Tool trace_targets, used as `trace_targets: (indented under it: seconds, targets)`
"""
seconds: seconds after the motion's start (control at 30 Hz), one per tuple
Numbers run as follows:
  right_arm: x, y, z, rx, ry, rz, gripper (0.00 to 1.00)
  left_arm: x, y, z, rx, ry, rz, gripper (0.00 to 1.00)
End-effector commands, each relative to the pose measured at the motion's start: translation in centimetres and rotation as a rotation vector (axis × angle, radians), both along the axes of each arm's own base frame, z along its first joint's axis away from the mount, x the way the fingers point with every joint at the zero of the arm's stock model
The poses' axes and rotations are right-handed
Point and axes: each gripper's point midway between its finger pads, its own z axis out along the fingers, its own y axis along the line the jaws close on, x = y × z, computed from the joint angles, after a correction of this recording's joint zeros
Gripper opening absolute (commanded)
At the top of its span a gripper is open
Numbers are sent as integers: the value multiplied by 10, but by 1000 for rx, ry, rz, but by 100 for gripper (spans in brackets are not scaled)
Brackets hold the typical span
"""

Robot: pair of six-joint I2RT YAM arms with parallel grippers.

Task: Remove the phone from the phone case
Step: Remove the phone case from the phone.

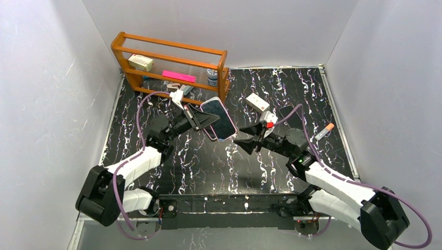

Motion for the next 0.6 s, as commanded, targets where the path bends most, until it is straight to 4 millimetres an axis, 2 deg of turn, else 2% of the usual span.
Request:
trace_targets:
  seconds: [0.0,0.3,0.57]
  targets:
    - [-15,-7,-4,-72,-19,50,66,-26,-4,29,93,-201,-186,0]
    - [-49,5,16,-77,-50,269,64,-44,-4,28,248,-352,-299,0]
    - [-56,19,27,-73,-25,401,59,-53,-2,34,260,-418,-332,0]
